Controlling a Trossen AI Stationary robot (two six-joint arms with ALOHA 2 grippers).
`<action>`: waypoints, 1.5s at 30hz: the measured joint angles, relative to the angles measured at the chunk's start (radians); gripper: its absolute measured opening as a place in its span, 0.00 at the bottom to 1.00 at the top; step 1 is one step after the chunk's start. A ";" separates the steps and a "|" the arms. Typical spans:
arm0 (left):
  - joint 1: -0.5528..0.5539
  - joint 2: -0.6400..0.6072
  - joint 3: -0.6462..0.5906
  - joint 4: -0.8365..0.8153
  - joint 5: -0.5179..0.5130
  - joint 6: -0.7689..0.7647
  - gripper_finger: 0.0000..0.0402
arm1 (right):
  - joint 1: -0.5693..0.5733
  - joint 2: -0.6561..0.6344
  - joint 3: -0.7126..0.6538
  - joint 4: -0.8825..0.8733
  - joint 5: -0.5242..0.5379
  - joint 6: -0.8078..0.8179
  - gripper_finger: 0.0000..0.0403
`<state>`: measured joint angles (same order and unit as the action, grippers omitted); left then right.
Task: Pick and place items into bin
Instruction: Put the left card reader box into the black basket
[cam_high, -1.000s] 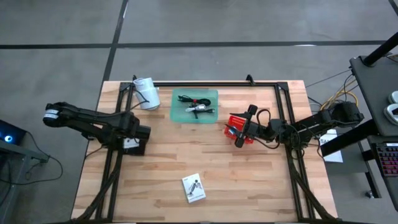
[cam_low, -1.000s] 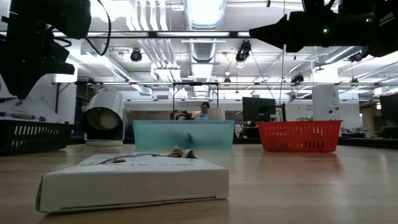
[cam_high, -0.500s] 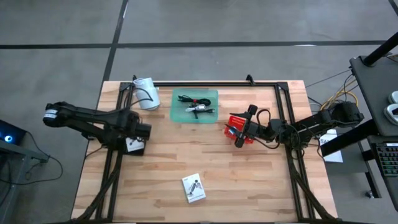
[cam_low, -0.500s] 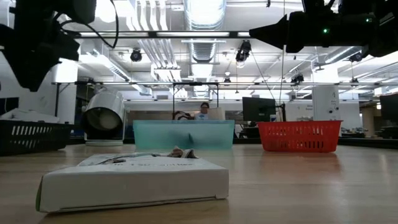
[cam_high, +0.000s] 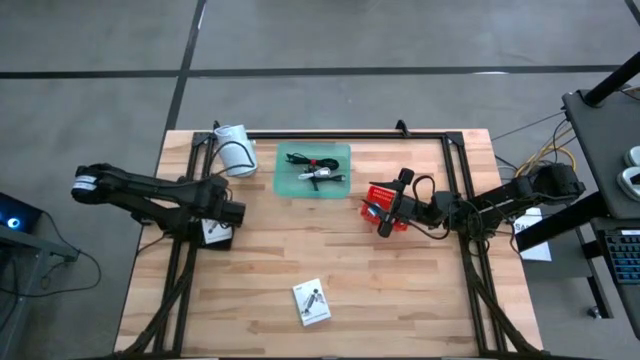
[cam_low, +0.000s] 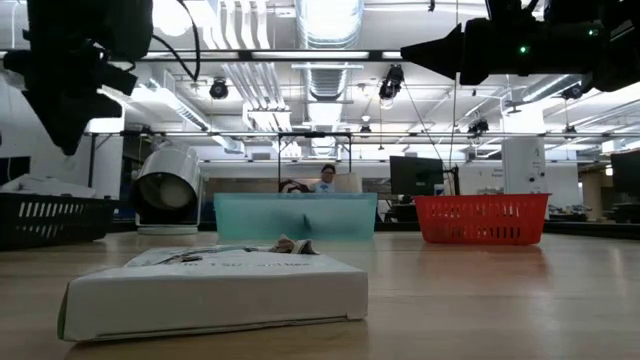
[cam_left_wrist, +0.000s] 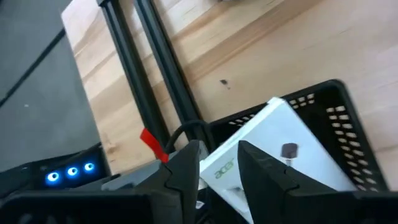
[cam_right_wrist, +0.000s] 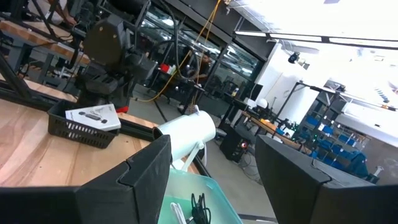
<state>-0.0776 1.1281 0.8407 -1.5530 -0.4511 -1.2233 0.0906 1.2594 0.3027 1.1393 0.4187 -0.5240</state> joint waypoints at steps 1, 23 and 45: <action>0.000 0.006 -0.005 -0.001 -0.001 -0.001 0.22 | 0.000 0.000 0.000 0.000 0.000 0.000 0.54; 0.049 0.204 -0.054 0.047 -0.019 0.197 0.00 | 0.000 0.000 0.000 0.000 0.000 -0.003 0.54; 0.108 0.320 -0.062 0.162 -0.048 0.443 0.00 | 0.000 0.000 0.000 -0.004 0.000 -0.007 0.54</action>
<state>0.0307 1.4481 0.7788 -1.3915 -0.4987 -0.7808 0.0910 1.2594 0.3027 1.1355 0.4183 -0.5312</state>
